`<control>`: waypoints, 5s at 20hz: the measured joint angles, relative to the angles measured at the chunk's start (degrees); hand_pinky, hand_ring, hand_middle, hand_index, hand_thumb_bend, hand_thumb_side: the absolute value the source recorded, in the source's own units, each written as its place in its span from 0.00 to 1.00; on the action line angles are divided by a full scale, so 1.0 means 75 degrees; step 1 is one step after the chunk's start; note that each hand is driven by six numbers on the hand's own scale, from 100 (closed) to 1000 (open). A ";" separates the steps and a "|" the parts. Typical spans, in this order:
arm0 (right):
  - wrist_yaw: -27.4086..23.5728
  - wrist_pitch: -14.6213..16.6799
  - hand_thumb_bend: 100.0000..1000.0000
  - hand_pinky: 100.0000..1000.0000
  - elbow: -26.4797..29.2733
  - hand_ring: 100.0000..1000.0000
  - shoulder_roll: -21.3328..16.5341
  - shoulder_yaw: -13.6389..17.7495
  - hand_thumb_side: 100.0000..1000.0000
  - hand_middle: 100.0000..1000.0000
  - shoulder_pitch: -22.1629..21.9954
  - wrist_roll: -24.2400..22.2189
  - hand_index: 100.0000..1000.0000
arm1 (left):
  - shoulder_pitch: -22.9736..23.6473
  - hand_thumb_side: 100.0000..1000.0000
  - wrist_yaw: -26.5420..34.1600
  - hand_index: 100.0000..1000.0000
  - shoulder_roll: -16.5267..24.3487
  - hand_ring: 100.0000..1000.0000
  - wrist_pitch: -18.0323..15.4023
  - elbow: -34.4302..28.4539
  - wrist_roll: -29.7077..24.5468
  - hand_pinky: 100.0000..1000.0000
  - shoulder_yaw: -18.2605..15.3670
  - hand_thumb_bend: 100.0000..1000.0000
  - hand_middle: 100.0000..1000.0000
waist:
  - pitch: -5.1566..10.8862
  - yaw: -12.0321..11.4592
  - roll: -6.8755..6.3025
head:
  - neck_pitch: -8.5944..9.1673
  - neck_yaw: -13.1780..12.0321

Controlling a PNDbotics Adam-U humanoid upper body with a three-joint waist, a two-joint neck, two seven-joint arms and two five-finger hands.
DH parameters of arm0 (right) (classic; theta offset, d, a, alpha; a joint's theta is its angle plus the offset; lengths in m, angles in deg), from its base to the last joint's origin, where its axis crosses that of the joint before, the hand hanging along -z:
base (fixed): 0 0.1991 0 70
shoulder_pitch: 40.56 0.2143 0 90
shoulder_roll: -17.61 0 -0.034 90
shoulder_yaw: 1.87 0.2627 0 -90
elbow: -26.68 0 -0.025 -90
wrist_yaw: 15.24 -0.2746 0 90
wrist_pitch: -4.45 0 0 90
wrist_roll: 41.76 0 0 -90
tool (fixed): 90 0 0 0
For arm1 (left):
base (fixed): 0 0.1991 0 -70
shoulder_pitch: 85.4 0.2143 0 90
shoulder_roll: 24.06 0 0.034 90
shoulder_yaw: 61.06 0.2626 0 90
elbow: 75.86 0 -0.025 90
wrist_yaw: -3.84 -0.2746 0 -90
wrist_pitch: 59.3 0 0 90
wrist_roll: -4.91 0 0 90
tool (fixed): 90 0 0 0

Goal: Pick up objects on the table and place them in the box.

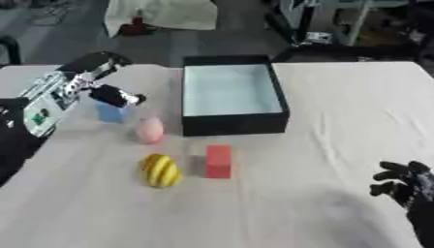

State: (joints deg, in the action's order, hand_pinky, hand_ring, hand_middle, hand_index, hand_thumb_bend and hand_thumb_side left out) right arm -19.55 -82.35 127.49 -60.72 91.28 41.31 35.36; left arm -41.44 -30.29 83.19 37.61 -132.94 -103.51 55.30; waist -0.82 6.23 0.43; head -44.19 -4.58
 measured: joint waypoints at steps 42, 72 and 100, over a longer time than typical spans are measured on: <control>0.0000 -0.0079 0.00 0.71 -0.0044 0.46 0.0091 0.0000 1.00 0.54 -0.0016 -0.0017 0.73 | -0.0966 0.08 -0.5928 0.74 -0.1658 0.67 -0.1537 0.3030 -0.0603 0.82 -0.2420 0.24 0.64 | 0.0002 -0.0043 0.0002 | -0.0002 0.0159; -0.0036 -0.0090 0.00 0.71 -0.0046 0.46 0.0131 -0.0049 1.00 0.54 0.0078 -0.0099 0.73 | -0.1902 0.60 -0.7368 0.90 -0.4109 0.79 -0.1741 0.2295 0.0270 0.87 -0.2485 0.46 0.82 | 0.0001 0.0228 0.0050 | -0.0002 0.0023; -0.0021 -0.0090 0.00 0.71 -0.0048 0.46 0.0123 0.0003 1.00 0.55 0.0013 -0.0037 0.74 | -0.0902 0.41 -0.1939 0.84 -0.0798 0.71 -0.2725 0.0200 -0.4236 0.79 -0.0709 0.25 0.74 | 0.0001 0.0008 0.0048 | -0.0003 0.0202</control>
State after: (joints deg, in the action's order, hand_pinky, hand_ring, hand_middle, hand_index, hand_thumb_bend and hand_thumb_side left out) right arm -19.71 -83.03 127.13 -59.79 91.31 41.42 35.08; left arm -48.20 -44.83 77.20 17.18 -131.44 -135.28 49.98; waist -0.81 6.30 0.78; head -44.20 -3.06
